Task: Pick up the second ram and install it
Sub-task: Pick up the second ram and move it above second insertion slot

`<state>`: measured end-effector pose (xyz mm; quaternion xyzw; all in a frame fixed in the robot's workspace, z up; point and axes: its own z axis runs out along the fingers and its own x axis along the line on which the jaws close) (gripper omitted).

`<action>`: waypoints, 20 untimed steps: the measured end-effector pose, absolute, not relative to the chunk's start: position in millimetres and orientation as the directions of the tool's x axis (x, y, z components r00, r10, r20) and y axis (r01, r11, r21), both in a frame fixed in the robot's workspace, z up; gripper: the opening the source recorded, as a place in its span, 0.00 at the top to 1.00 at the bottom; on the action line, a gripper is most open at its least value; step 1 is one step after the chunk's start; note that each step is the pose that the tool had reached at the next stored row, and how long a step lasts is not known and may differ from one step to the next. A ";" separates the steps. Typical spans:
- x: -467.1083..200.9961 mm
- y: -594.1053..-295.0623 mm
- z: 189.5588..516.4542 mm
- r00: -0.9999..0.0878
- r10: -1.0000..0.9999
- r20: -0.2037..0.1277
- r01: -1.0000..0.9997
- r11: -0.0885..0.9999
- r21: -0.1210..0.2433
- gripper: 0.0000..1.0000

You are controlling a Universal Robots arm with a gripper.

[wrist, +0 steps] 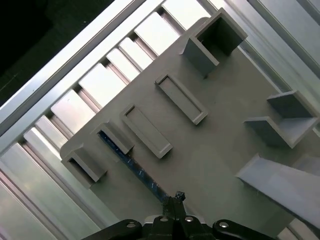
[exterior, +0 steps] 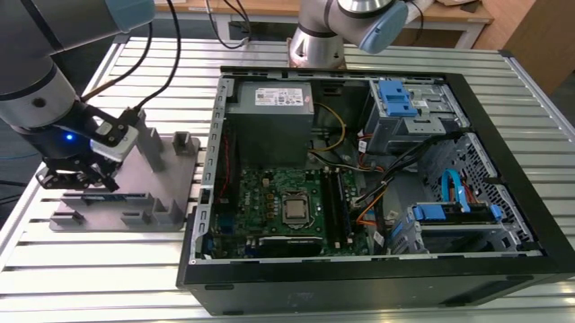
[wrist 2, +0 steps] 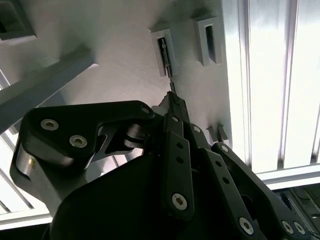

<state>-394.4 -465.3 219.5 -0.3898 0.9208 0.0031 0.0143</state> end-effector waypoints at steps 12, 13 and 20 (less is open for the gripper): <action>-394.4 -465.3 219.5 -0.628 -0.777 -0.029 -0.778 0.629 -0.005 0.89; -394.4 -465.3 219.5 -0.622 -0.783 -0.029 -0.783 0.622 -0.005 0.89; -394.4 -465.3 219.5 -0.573 -0.819 -0.029 -0.819 0.574 -0.005 0.89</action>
